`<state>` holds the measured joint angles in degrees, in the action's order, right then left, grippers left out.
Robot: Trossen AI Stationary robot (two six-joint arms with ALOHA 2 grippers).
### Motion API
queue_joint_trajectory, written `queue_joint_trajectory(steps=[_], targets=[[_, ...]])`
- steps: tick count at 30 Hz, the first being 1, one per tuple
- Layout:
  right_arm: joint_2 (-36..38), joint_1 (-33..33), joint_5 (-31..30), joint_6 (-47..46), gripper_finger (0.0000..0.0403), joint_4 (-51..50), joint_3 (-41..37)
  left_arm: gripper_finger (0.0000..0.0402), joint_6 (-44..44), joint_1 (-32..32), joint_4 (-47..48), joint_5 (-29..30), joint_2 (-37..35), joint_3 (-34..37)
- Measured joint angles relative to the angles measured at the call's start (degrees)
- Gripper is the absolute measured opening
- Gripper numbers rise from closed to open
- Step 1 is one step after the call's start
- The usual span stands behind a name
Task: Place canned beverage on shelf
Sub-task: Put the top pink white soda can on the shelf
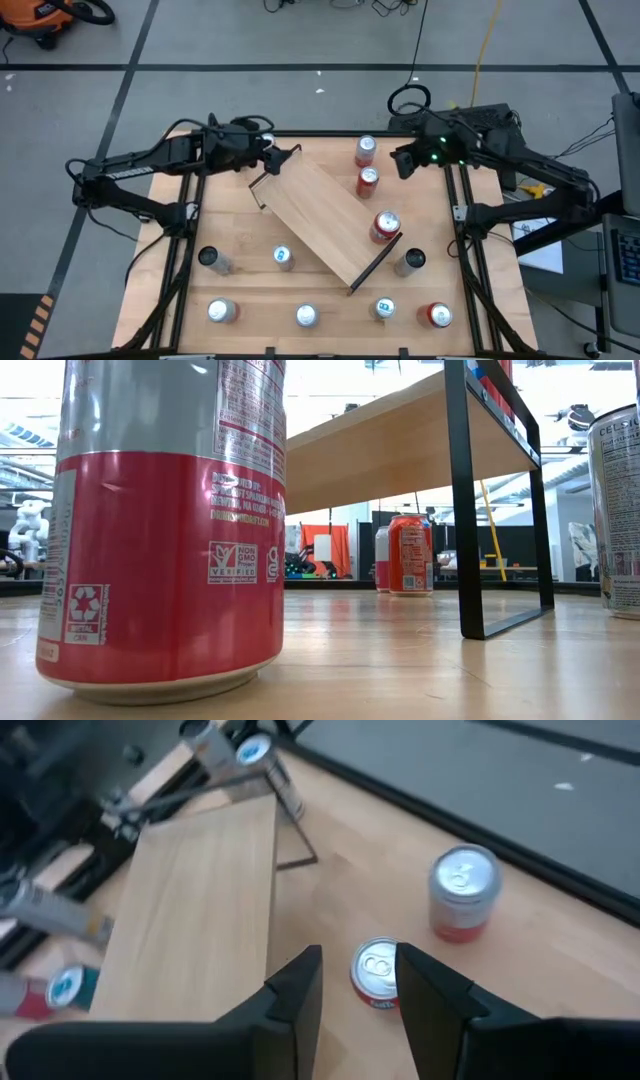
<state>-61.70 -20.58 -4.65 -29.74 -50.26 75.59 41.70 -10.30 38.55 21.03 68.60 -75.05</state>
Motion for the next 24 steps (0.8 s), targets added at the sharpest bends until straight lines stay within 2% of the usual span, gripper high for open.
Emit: queue_joint_trajectory(steps=[6, 14, 19, 24], targets=[[-5.2, -3.7, 5.1, 7.7, 0.0105, 2.1, 0.0, 0.0397, 1.9, 1.3, 0.5, 0.0, 0.0, 0.0], [-11.6, -6.5, 9.1, 7.9, 0.0105, 2.5, 0.0, 0.0397, 5.9, 2.2, 5.0, 0.0, 0.0, 0.0], [-15.5, -7.6, 12.5, 5.0, 0.0105, 2.5, 0.0, 0.0397, 5.8, 2.2, 6.2, -2.7, 0.0, 0.0], [-17.5, -7.6, 12.4, -3.8, 0.0105, 2.3, 0.0, 0.0397, 5.9, 2.2, 9.0, -5.1, 0.0, 0.0]])
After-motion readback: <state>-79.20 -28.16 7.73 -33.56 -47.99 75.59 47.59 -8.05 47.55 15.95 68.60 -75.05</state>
